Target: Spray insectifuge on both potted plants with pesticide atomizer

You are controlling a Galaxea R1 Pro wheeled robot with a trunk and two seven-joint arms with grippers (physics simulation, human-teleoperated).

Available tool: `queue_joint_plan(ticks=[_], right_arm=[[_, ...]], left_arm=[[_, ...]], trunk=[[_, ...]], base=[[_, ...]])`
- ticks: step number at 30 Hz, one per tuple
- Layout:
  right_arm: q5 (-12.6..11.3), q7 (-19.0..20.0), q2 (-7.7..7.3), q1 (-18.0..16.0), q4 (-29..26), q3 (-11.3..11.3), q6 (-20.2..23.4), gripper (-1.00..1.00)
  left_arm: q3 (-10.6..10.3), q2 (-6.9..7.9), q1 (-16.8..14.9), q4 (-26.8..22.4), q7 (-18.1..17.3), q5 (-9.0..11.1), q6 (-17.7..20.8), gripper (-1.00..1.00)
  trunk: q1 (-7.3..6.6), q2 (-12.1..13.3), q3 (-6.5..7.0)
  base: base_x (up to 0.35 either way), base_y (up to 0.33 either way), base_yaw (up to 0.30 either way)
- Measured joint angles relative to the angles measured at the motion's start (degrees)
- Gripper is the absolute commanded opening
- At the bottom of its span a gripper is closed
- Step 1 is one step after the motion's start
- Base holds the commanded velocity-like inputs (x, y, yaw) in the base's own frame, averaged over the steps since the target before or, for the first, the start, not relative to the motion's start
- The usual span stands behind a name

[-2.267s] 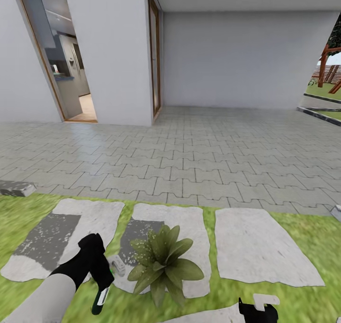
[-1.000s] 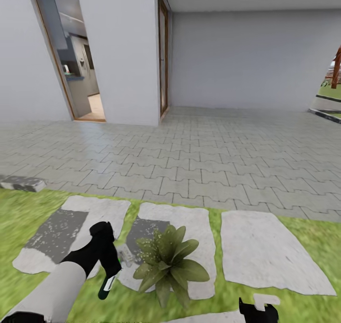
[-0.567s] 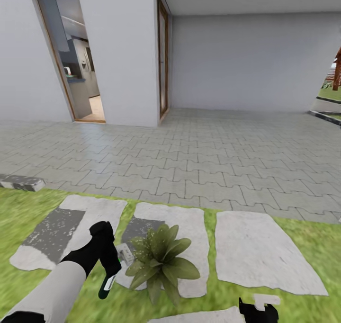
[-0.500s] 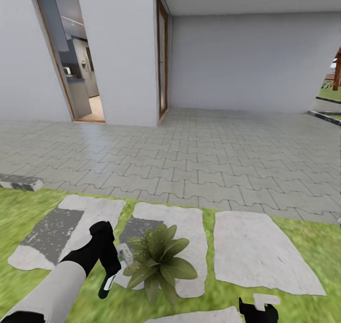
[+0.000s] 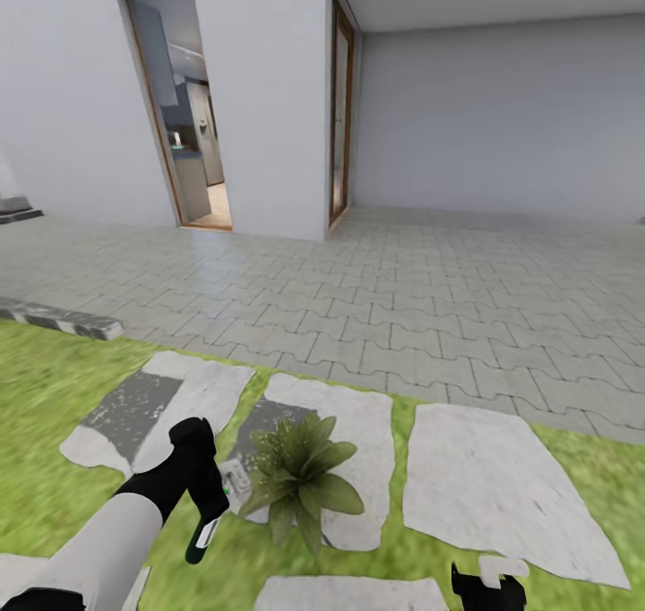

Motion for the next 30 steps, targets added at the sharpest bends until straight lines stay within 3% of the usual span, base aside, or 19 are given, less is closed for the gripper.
queue_joint_plan(ticks=[17, 30], right_arm=[[-0.01, 0.01, 0.00, 0.01, -0.03, -0.01, 0.00, 1.00], [0.00, 0.00, 0.00, 0.01, -0.03, 0.00, 0.01, 1.00]], left_arm=[[-0.26, 0.74, 0.86, 0.57, 0.43, -0.15, 1.03, -1.00], [0.07, 0.18, 0.96, 0.51, 0.72, -0.06, 0.99, -1.00]], trunk=[[-0.03, 0.00, 0.00], [-0.03, 0.00, 0.00]], base=[[0.037, -0.050, 0.276], [0.084, -0.121, 0.017]])
